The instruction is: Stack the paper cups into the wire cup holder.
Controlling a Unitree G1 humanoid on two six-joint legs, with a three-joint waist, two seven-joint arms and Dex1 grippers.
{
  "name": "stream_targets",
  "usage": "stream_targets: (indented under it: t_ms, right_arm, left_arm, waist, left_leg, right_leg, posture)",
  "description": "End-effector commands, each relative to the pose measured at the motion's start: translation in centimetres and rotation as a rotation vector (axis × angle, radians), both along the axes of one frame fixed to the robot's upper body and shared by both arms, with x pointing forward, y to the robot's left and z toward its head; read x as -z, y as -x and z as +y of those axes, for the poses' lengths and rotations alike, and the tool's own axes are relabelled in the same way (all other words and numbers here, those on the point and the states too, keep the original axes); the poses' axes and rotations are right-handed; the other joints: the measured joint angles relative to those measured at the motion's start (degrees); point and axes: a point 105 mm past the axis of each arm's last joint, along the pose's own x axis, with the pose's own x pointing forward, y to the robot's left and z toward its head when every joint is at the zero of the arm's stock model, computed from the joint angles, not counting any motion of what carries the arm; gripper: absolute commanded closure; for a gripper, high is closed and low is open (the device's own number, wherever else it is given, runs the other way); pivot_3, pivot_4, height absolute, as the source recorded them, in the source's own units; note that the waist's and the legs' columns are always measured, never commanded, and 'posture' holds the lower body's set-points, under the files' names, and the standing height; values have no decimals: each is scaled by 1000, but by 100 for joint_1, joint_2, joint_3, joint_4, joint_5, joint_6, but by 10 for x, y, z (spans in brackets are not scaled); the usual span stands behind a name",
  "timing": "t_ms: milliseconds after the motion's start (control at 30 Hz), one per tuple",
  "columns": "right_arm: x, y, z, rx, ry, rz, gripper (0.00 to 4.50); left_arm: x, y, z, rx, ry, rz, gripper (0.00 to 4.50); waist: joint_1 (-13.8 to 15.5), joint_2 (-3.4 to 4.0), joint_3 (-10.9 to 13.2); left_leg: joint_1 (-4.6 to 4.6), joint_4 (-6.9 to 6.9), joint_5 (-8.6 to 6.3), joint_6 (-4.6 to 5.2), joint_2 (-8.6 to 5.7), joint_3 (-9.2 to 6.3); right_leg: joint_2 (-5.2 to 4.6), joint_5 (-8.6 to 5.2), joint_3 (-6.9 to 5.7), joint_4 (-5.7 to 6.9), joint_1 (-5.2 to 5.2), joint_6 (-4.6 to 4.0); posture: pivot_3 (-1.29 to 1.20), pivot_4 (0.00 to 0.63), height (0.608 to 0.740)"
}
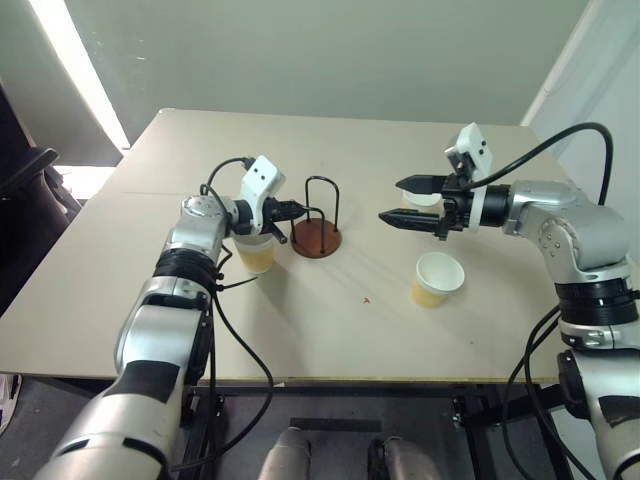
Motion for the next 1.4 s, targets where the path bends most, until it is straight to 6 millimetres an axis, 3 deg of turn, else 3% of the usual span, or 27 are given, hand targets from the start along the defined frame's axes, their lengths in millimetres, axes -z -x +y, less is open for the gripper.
stream_targets:
  t_ms: [33, 300, 467, 567, 667, 933, 1167, 1400]
  right_arm:
    - [-16, 4, -2, -11, -29, -52, 0]
    - [-17, 4, -5, -9, -17, -55, 0]
    - [-16, 12, -13, -31, 31, -45, 0]
    - [-18, 14, -28, -18, 79, -49, 0]
    - [-20, 15, -34, -15, 95, -46, 0]
    - [-18, 35, -49, -54, 178, -13, 0]
    - [-12, 49, -63, -55, 241, 24, 0]
    - [-4, 55, -63, -58, 264, 35, 0]
  left_arm:
    - [-24, -2, -4, 12, 43, -67, 4434]
    - [-49, 5, -24, 112, 104, -109, 4434]
    - [-57, 24, -39, 264, 78, -108, 4434]
    - [-59, 36, -43, 336, 28, -106, 4434]
    - [-58, 40, -44, 357, 17, -91, 4434]
    - [-32, 67, -47, 506, -66, 4, 4434]
    - [-30, 68, -56, 529, -63, -4, 4434]
    - [-28, 73, -77, 608, -75, -5, 4434]
  waist:
    - [0, 0, 0]
    - [5, 0, 0]
    - [11, 1, 0]
    - [23, 0, 0]
    - [25, 0, 0]
    - [24, 0, 0]
    - [46, 0, 0]
    - [47, 0, 0]
  left_leg:
    - [-1, 3, -1, 1, 0, 0]
    - [-14, 20, -8, 13, 0, 0]
    - [-32, 53, -15, 24, -1, 4]
    - [-42, 58, -19, 29, -2, 6]
    - [-40, 60, -22, 35, -2, 23]
    - [-39, 62, -23, 37, 6, 21]
    - [-40, 67, -23, 43, 3, 25]
    - [-40, 72, -23, 50, 1, 28]
  right_leg:
    - [0, 0, 0, 0, 0, 0]
    - [0, 2, 2, -2, 0, 3]
    - [2, 2, 3, -3, -1, 9]
    - [1, 5, 4, -11, -2, 17]
    - [0, 6, 12, -11, -1, 32]
    - [-1, 6, 14, -8, -2, 49]
    - [-7, 11, 21, -8, 3, 63]
    - [-7, 15, 24, -12, 7, 84]
  posture:
    - [0, 150, 740]
    - [0, 150, 740]
    - [0, 150, 740]
    - [0, 150, 740]
    - [0, 150, 740]
    - [0, 150, 740]
    - [0, 150, 740]
    - [0, 150, 740]
